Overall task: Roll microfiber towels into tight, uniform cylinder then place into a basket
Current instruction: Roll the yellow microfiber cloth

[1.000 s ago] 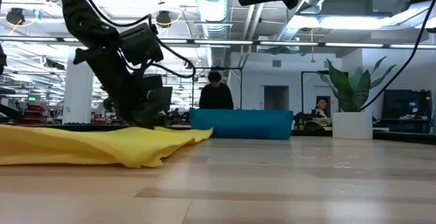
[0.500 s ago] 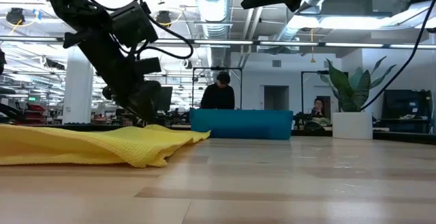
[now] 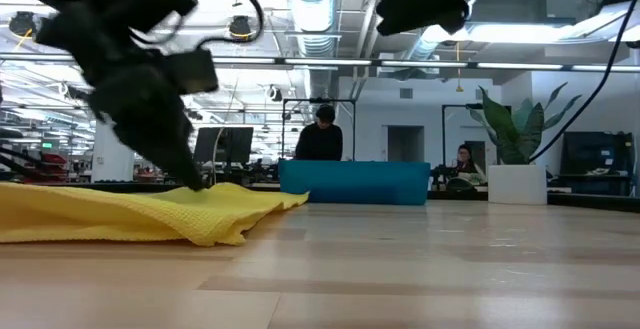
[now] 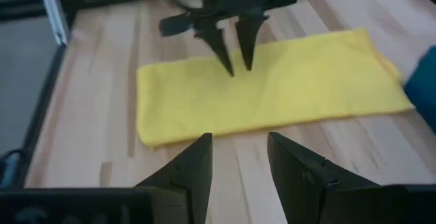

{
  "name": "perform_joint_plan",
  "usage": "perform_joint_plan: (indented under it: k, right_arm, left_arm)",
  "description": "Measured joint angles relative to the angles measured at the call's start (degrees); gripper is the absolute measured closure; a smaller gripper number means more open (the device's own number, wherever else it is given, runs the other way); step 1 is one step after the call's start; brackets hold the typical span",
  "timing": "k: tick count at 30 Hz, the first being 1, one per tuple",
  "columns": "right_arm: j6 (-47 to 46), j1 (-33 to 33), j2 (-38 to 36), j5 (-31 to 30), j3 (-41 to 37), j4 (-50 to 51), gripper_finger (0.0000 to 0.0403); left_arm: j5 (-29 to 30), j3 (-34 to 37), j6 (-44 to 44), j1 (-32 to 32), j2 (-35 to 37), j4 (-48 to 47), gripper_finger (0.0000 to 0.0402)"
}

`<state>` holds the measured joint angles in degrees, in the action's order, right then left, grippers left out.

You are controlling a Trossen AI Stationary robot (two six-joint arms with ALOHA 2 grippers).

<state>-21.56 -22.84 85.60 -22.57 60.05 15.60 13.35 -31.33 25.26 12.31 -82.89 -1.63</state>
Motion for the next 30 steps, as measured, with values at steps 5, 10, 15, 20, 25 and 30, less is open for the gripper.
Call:
perform_joint_plan:
  k: [5,10,15,20,25,30]
  right_arm:
    - [2.31,-1.61,0.0,0.04,-3.81,-8.39,0.0239]
    - [8.96,-4.31,0.0,0.2,-6.92,-15.49,0.0239]
    - [20.54,-6.17,1.23,0.13,-8.27,-23.02,0.024]
    - [31.4,-7.21,7.53,0.12,-6.9,-33.23,0.0239]
    - [36.59,-6.48,14.44,-0.02,-3.22,-32.8,0.0239]
    - [36.59,-5.24,21.5,0.06,1.78,-32.74,0.0239]
  left_arm:
    - [5.89,-2.45,2.5,10.49,0.0,-2.2,0.0284]
    - [8.2,-6.86,1.96,20.37,0.0,-11.4,0.0284]
    - [10.13,-8.57,1.46,28.86,-0.06,-15.4,0.0284]
    - [14.64,-10.81,2.37,34.53,-0.44,-15.84,0.0284]
    - [17.44,-16.92,3.03,36.79,-0.67,-24.49,0.0285]
    - [17.55,-21.66,3.83,37.33,-3.32,-31.4,0.0305]
